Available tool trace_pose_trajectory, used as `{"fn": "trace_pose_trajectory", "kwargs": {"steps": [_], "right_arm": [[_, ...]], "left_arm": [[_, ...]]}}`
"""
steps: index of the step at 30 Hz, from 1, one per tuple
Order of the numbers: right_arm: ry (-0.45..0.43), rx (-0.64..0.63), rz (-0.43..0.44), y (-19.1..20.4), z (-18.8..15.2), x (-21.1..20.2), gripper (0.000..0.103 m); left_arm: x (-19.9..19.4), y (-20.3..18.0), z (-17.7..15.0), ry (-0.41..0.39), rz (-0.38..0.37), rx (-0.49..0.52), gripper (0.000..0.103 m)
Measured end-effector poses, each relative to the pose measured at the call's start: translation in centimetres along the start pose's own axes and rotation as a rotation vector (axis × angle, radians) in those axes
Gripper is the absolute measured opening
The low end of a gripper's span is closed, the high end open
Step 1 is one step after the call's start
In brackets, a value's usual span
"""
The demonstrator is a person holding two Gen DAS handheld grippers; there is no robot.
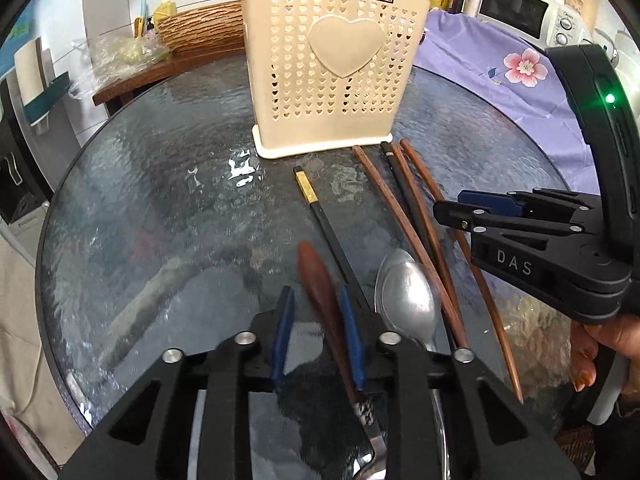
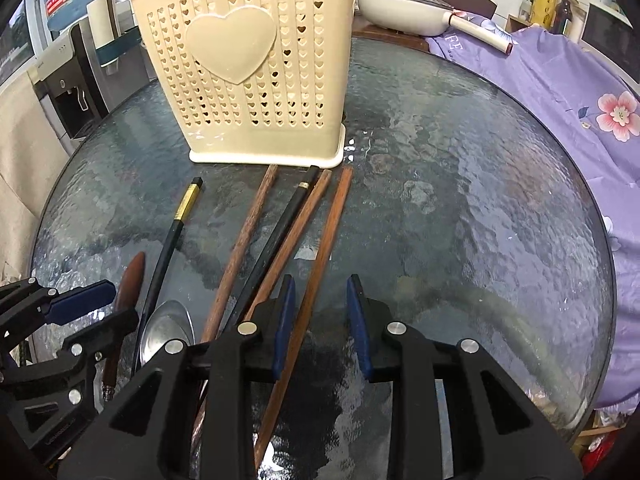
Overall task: Organize utensils
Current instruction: 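Grasp the wooden-handled spoon with the left tool while the right tool grasps a chopstick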
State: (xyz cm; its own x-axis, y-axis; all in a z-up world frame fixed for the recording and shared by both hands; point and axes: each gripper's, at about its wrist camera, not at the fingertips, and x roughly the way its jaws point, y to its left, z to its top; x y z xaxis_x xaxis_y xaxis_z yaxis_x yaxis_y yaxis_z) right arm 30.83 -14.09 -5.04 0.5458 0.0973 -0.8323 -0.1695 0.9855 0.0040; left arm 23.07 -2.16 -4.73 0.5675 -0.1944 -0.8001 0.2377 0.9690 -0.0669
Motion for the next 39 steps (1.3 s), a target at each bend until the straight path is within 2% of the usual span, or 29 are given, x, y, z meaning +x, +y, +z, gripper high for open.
{"fn": "trace_pose_trajectory", "kwargs": {"steps": [14,24,39], "right_arm": [[-0.007,0.021,-0.016,-0.3,2.5,1.8,0.025],[-0.015,0.012,-0.025,-0.2,3.5,2.6,0.009],[-0.053,0.059,0.016,-1.2,2.7,2.0,0.007]], "left_arm": [[0.5,-0.3,0.6,-0.007,-0.002,0.004,0.016],[0.6,-0.4,0.8,-0.013,0.000,0.007,0.015],[0.7,-0.1,1.1,-0.026,-0.010,-0.015,0.015]]}}
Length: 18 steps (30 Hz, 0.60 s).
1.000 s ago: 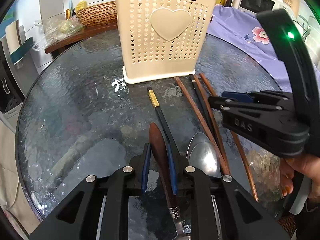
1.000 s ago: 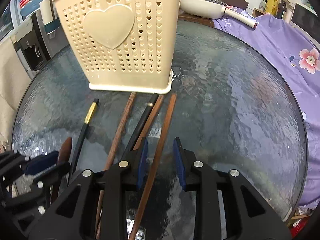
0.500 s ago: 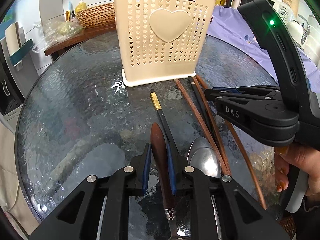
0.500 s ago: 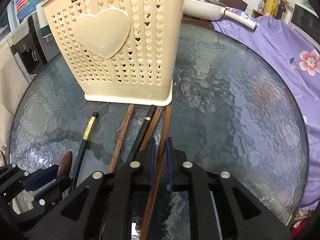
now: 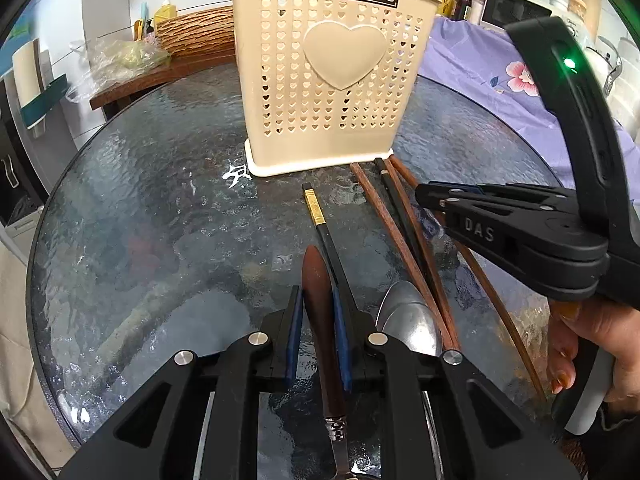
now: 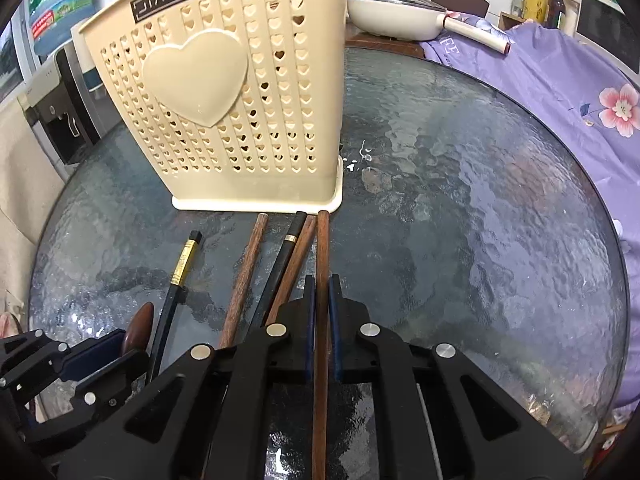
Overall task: Organize utensils
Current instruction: 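Grasp the wooden-handled spoon with the left tool while the right tool grasps a chopstick, then lift the spoon and chopstick upright and carry both over the basket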
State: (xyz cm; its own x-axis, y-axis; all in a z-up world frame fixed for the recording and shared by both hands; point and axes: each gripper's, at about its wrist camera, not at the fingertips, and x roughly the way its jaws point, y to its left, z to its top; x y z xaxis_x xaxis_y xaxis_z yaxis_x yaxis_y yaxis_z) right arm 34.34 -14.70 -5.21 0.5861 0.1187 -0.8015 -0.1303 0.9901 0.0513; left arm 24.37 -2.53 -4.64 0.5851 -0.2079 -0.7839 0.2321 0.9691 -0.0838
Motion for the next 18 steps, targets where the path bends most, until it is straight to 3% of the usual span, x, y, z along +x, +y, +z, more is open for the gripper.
{"fn": "trace_pose_trajectory", "kwargs": {"steps": [18], "right_arm": [[-0.134,-0.024,0.084,0.6,-0.1,-7.0,0.007]], "left_arm": [[-3.9,-0.2,1.0,-0.103,0.008,0.011,0.015]]}}
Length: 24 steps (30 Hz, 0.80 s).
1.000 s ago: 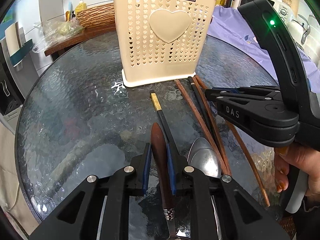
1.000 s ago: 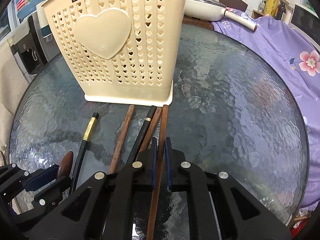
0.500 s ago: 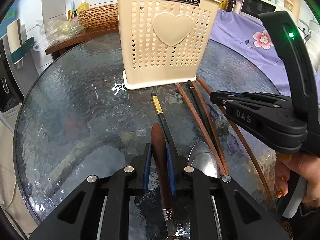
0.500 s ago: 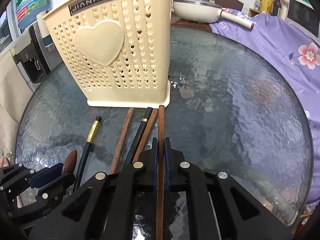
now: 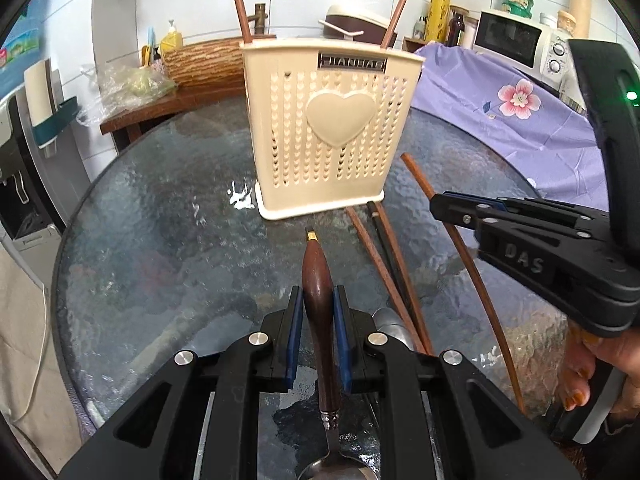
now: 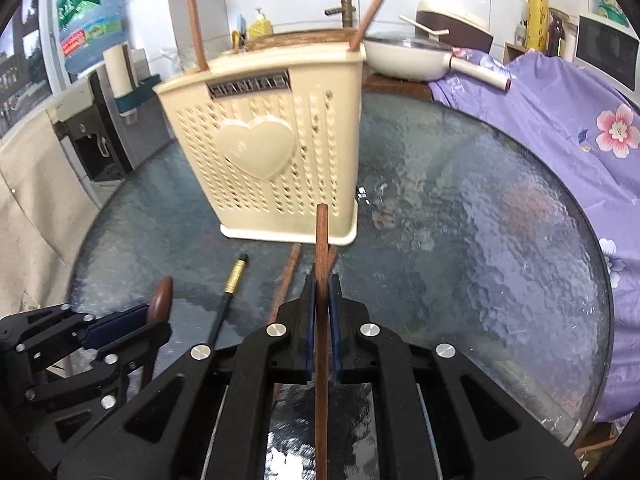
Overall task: Organize utensils
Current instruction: 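Lift the spoon and chopstick upright and carry both over the basket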
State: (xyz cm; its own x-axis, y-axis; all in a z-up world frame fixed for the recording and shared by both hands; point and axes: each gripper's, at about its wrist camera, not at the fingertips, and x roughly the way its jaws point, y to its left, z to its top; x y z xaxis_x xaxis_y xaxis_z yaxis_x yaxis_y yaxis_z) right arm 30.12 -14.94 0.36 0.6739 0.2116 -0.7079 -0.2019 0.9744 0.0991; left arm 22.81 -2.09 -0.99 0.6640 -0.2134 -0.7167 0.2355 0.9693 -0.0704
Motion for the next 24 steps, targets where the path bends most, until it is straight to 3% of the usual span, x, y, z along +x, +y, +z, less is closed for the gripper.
{"fn": "trace_pose_trajectory", "kwargs": {"steps": [9,19,24], "right_arm": [[-0.078,0.011,0.122,-0.5,1.3,-5.0,0.007],[-0.100,0.049,0.227,-1.7,1.6,-7.7,0.007],[-0.123,0.028,0.237,-1.5,1.9,-9.0,0.007]], "left_arm": [[-2.4,-0.3,0.7,-0.056,0.002,0.018,0.015],[-4.1,0.0,1.1,-0.095,-0.009,0.012,0.015],[-5.0,0.6,1.5,-0.113,-0.027,-0.005,0.015]]}}
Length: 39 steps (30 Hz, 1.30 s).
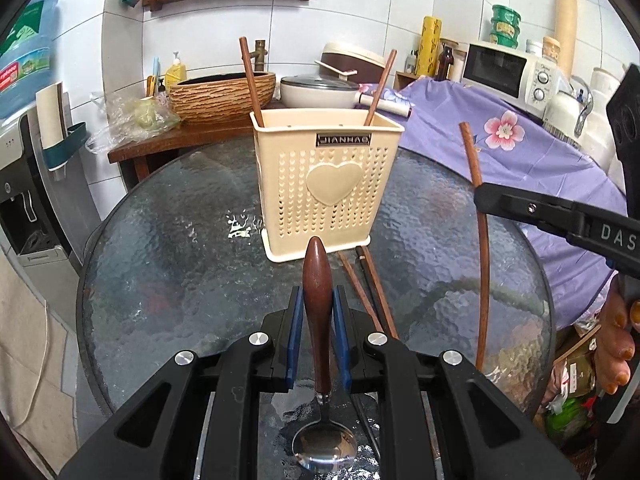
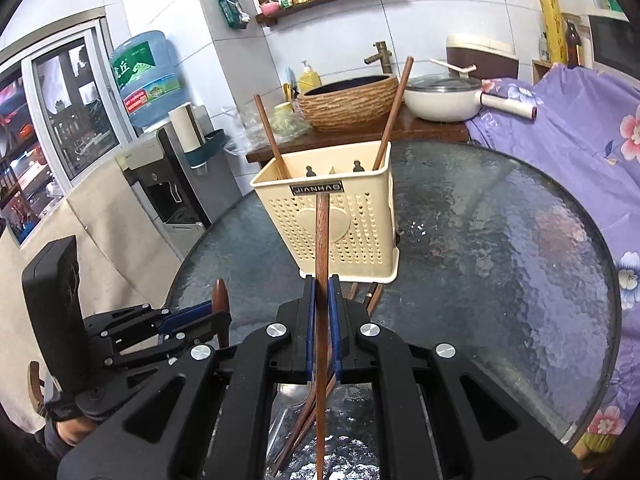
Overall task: Organize utensils
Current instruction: 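Lift the spoon and chopstick upright and carry both over the basket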
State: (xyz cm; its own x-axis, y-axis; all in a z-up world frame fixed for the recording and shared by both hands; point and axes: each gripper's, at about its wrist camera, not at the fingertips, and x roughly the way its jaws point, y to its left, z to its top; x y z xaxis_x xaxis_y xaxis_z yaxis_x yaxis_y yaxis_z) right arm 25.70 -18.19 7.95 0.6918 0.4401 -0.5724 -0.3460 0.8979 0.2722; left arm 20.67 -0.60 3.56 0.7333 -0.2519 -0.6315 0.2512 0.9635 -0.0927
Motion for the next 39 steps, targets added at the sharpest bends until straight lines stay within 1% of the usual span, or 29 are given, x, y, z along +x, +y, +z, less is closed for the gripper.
{"fn": "trace_pose_trajectory", "kwargs": {"steps": [4,9,15,25,29,32,35,39], "right_arm": [[-0.018,-0.010,0.017,0.3,0.5,-1.1,0.007],[-0.036,-0.011,0.029,0.2,1.1,-2.4,0.007],[-0.056,-0.032,0.024,0.6,1.8,-3.2,0.007],[-0.082,-0.062,0.005,1.3,3.3,-3.9,0.007],[-0.093,-0.079,0.006,1.7,4.8,-4.4,0.007],[-0.120,-0.090,0.005,2.1,6.5,-5.1,0.007],[-0.143,-0.093,0.008,2.4,8.4,-5.6,0.007],[-0.182,-0.092,0.005,2.8,11.7,-6.3,0.007]], "left_arm": [[-0.6,0.4,0.4,-0.013,-0.025,-0.022,0.015],[-1.4,0.4,0.9,-0.036,-0.028,-0.024,0.015],[-2.3,0.1,1.9,-0.068,-0.032,-0.016,0.015],[-2.5,-0.1,3.6,-0.096,-0.046,-0.016,0.015],[-3.2,-0.3,5.1,-0.118,-0.056,-0.003,0.015],[-4.1,-0.5,6.6,-0.144,-0.068,0.003,0.015],[-5.1,-0.5,8.5,-0.168,-0.086,0.002,0.015],[-6.4,-0.5,11.9,-0.205,-0.105,-0.001,0.015]]}}
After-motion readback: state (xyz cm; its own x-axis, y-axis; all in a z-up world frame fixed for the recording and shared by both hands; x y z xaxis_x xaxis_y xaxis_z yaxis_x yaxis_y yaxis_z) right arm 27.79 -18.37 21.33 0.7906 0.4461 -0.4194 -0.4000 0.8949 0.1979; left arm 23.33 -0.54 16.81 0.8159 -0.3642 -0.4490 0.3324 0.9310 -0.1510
